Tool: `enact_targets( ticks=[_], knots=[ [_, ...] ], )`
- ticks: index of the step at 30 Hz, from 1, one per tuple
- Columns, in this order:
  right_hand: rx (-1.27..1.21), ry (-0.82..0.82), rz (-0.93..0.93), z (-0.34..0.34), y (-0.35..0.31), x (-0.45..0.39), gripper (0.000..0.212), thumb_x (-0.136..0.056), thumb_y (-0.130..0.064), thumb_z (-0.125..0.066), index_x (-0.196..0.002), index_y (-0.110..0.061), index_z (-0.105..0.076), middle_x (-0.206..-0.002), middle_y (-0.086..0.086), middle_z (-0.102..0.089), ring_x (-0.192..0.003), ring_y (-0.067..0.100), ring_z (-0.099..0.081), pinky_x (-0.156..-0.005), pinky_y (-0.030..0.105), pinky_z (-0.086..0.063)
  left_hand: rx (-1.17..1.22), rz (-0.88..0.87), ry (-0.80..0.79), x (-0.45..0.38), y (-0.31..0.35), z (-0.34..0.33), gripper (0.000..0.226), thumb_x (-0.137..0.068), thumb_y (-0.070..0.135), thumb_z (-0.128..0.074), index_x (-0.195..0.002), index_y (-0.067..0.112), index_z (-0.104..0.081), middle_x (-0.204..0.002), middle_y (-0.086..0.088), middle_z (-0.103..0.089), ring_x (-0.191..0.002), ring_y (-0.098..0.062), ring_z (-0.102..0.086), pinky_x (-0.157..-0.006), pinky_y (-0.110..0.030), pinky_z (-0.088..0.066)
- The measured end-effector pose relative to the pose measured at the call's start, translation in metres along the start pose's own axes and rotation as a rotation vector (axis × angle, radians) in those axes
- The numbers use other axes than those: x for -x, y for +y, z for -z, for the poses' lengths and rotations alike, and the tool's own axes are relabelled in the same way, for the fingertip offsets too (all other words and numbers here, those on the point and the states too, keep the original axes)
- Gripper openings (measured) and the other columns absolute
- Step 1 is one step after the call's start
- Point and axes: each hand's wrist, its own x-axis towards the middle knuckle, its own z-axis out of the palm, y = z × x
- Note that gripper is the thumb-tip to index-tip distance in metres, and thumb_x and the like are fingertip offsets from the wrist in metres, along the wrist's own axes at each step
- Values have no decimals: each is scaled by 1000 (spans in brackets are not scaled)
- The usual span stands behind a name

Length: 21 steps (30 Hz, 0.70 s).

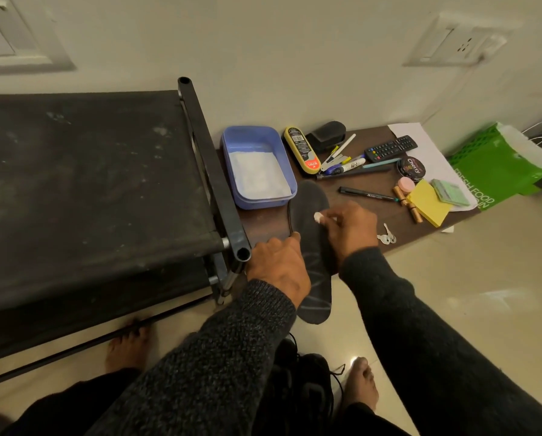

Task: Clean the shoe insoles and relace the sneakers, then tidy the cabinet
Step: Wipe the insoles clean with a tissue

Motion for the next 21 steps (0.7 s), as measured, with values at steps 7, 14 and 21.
enact_targets(
  ticks=[7, 14, 21],
  knots=[
    [-7, -61, 101, 3, 9, 67, 7, -90, -20, -72, -94, -20, -78, -91, -10, -65, -78, -3, -55, -78, 5, -43, 14, -12, 7, -3, -2, 2, 69, -98, 26, -58, -158, 34, -24, -141, -8, -51, -127, -30, -50, -98, -38, -43],
    [-71, -36, 62, -2, 5, 50, 10, -88, -28, -75, -92, -20, -79, -94, -5, -70, -80, 4, -62, -78, 15, -50, 79, -13, -63, -3, -8, 5, 76, -98, 36, -62, -159, 37, -17, -149, -10, -44, -133, -30, -45, -105, -38, -38],
    [-9, -69, 247, -1, -2, 114, 9, -83, -7, -75, -81, -15, -77, -84, -5, -66, -66, -4, -48, -70, -3, -37, 3, -9, -156, -5, -6, 3, 96, -91, 37, -71, -160, 38, -3, -147, -14, -46, -132, -35, -45, -103, -43, -40]
  ],
)
